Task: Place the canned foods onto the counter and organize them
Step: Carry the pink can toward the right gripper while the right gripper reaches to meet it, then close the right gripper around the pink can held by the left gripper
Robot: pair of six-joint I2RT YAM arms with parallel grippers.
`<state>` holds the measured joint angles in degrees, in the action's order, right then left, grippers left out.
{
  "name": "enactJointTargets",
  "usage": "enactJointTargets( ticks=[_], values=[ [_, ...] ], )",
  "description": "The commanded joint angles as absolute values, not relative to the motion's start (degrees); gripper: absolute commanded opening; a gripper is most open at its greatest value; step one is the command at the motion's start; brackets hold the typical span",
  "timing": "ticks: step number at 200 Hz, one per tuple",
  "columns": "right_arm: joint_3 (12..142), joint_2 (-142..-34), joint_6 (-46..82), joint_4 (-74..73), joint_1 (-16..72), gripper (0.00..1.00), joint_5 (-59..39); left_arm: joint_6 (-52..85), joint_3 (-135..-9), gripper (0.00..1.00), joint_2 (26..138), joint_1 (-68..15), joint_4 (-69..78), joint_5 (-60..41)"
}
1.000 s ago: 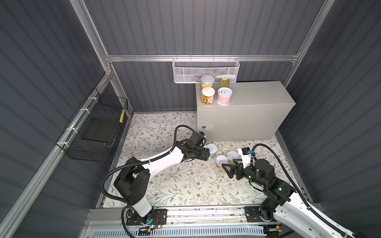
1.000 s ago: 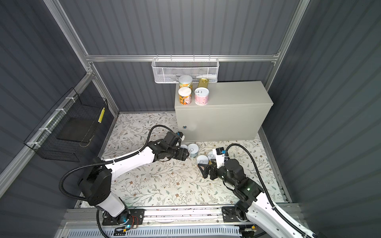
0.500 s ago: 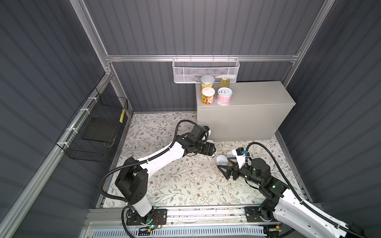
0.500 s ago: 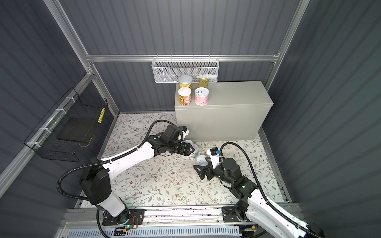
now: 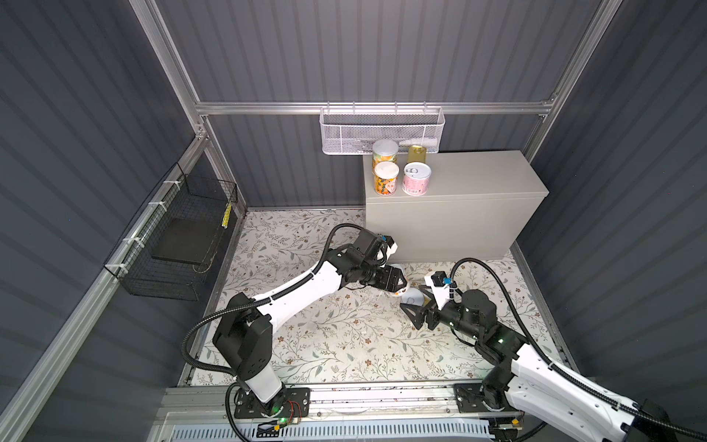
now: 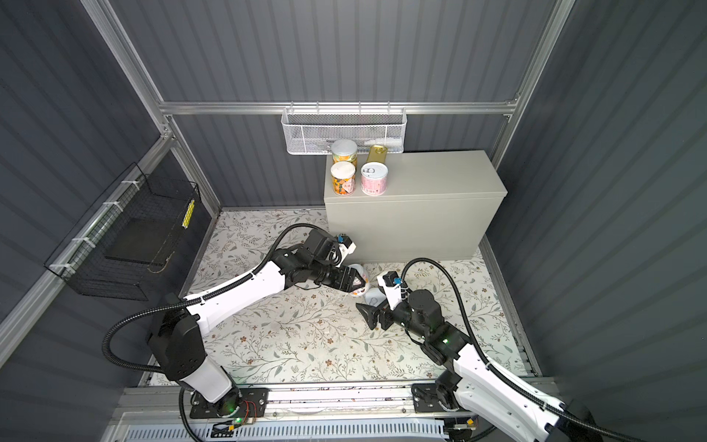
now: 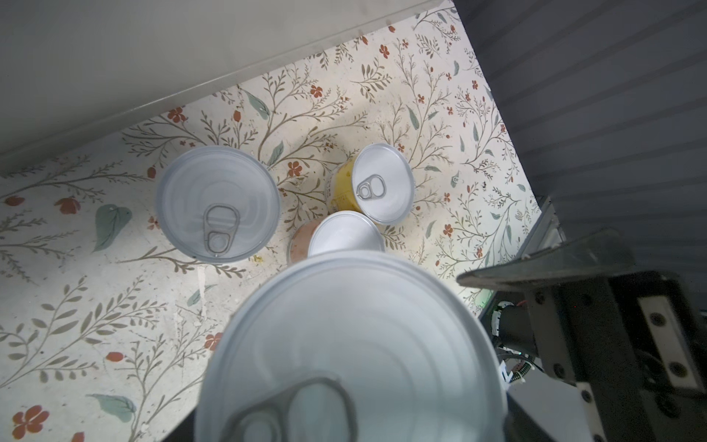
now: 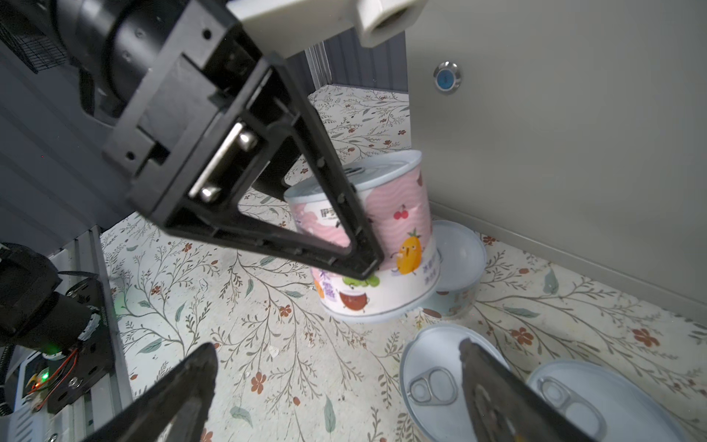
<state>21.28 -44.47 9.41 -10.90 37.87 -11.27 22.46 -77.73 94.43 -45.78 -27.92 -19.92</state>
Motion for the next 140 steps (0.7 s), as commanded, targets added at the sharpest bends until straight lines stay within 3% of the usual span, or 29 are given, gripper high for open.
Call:
enactJointTargets(
  ticks=[1,140],
  values=[
    [24.7,-46.3,7.0,-14.3,38.1,0.99,-10.5,20.7,-79.9,0.44,91.2,-45.8,-27.1,-23.9],
    [30.3,-55.4,4.2,-18.4,38.2,0.99,-10.5,21.2,-77.8,0.45,87.6,-45.8,-26.0,-30.5]
  ],
)
